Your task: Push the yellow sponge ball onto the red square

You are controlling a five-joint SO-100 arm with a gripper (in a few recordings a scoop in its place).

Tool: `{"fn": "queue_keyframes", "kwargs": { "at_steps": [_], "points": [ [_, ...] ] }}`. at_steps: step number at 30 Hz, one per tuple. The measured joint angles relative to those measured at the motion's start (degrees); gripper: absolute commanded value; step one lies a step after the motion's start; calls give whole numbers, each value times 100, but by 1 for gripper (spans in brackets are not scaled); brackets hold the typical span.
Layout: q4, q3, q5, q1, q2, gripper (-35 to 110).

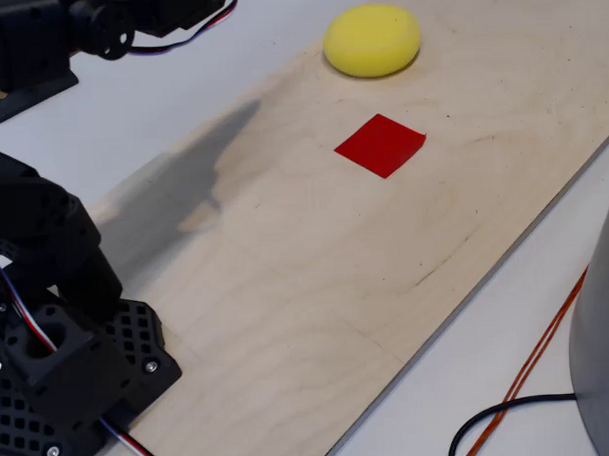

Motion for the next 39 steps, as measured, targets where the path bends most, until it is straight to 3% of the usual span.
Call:
{"fn": "queue_keyframes", "kwargs": {
  "at_steps": [9, 28, 39],
  "points": [
    [62, -519, 308, 220, -1090, 11],
    [70, -3568, 229, 396, -5019, 22],
    [870, -4922, -26, 369, -6038, 25]
  ]
}}
